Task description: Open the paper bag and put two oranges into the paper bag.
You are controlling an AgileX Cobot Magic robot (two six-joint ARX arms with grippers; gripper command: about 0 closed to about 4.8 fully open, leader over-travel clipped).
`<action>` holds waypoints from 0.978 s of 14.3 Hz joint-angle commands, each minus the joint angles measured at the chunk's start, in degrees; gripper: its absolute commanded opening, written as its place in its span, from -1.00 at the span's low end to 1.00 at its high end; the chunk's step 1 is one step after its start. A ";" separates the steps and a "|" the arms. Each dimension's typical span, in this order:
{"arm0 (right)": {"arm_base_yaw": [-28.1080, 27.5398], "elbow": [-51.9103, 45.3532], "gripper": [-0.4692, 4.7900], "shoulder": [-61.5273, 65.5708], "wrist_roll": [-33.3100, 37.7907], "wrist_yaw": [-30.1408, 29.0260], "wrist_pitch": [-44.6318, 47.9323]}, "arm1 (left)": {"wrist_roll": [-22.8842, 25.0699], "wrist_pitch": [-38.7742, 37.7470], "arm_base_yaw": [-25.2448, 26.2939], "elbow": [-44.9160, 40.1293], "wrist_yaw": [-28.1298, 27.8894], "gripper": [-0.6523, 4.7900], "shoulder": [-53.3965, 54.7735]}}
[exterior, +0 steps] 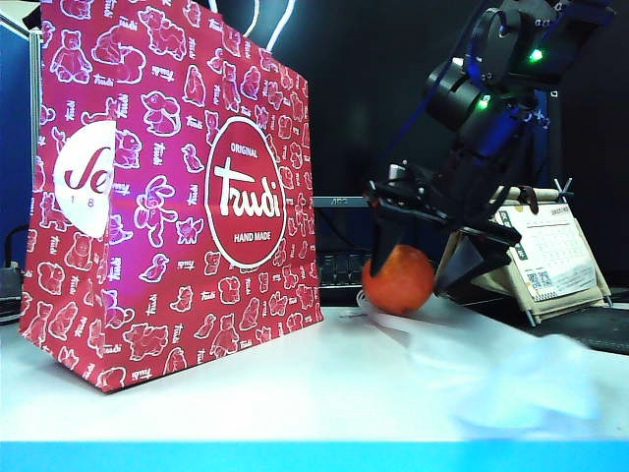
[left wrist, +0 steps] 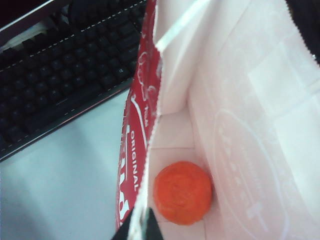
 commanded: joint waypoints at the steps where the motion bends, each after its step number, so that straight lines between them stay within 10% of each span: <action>1: 0.11 0.13 0.64 1.62 1.88 -2.14 1.66 | 0.24 0.35 0.04 0.26 0.00 -0.78 -0.39; 3: 0.20 0.13 0.04 2.25 1.86 -4.59 1.75 | 0.26 0.35 0.04 0.26 -0.02 -0.78 -0.39; 6: 0.26 0.13 -0.15 2.23 1.86 -5.22 3.32 | 0.33 0.35 0.04 0.26 -0.04 -0.78 -0.39; 8: 0.26 0.13 -0.13 2.23 1.86 -7.87 3.08 | 1.11 0.35 0.04 0.26 -0.20 -0.78 -0.39; 10: 0.66 0.15 0.40 2.21 4.72 -13.14 4.37 | 1.11 0.37 0.04 0.26 -0.17 -0.78 -0.39; 14: 1.77 0.17 0.43 2.21 5.64 -9.11 7.65 | 1.14 0.33 0.04 0.26 -0.17 -0.78 -0.39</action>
